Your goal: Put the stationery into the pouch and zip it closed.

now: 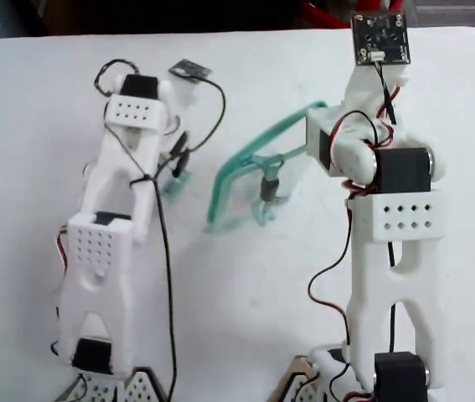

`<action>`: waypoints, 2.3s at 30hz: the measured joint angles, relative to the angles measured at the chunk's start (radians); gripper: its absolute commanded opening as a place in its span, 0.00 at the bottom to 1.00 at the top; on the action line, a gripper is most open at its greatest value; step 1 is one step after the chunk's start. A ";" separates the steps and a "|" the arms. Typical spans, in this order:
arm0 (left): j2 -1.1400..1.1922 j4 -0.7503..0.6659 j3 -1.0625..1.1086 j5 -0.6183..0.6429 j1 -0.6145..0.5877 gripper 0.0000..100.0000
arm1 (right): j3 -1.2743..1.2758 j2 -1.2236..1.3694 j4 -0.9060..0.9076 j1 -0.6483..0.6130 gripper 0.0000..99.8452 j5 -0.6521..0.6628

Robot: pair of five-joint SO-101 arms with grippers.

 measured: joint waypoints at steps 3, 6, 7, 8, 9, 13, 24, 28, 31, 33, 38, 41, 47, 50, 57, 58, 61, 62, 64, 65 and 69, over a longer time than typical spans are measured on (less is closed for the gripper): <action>0.002 0.006 0.000 0.000 0.020 0.21 | 0.000 0.000 0.000 0.000 0.02 0.000; 0.023 -0.008 -0.009 0.000 0.031 0.23 | 0.000 0.000 0.000 0.000 0.02 0.000; 0.035 -0.017 -0.009 0.000 0.032 0.23 | 0.000 0.000 0.000 0.000 0.02 0.000; 0.052 -0.023 -0.009 0.000 0.032 0.23 | 0.000 0.000 0.000 0.000 0.02 0.000; 0.066 -0.025 -0.009 0.000 0.032 0.23 | 0.000 0.000 0.000 0.000 0.02 0.000; 0.112 -0.037 -0.009 0.000 0.032 0.23 | 0.000 0.000 0.000 0.000 0.02 0.000; 0.169 -0.040 -0.018 -0.002 0.038 0.16 | 0.000 0.000 0.000 0.000 0.02 0.000; 0.170 -0.038 -0.044 -0.002 0.038 0.16 | 0.000 0.000 0.000 0.000 0.02 0.000; 0.170 -0.038 -0.074 0.000 0.038 0.14 | 0.000 0.000 0.000 0.000 0.02 0.000; 0.176 -0.038 -0.083 0.000 0.038 0.08 | 0.000 0.000 0.000 0.000 0.02 0.000; 0.189 -0.034 -0.087 0.000 0.037 0.06 | 0.000 0.000 0.000 0.000 0.02 0.000; 0.189 -0.032 -0.087 0.000 0.037 0.05 | 0.000 0.000 0.000 0.000 0.02 0.000; 0.189 -0.018 -0.091 -0.009 0.037 0.02 | 0.000 0.000 0.000 0.000 0.02 0.000; 0.190 0.025 -0.129 -0.048 0.037 0.02 | 0.000 0.000 0.000 0.000 0.02 0.000; -0.018 0.044 -0.224 -0.063 0.017 0.02 | 0.000 0.000 0.000 0.000 0.02 0.000; -0.081 0.044 -0.224 -0.063 0.015 0.02 | 0.000 0.000 0.000 0.000 0.02 0.000; -0.298 0.044 -0.195 -0.058 0.017 0.02 | 0.000 0.000 0.000 0.000 0.02 0.000; -0.376 0.046 -0.172 -0.048 0.018 0.02 | 0.000 0.000 0.000 0.000 0.02 0.000; -0.543 0.046 -0.107 -0.012 0.020 0.02 | 0.000 0.000 0.000 0.000 0.02 0.000; -0.628 0.046 -0.068 0.011 0.037 0.02 | 0.000 0.000 0.000 0.000 0.02 0.000; -0.976 0.043 0.129 0.068 0.133 0.02 | 0.000 0.000 0.000 0.000 0.02 0.000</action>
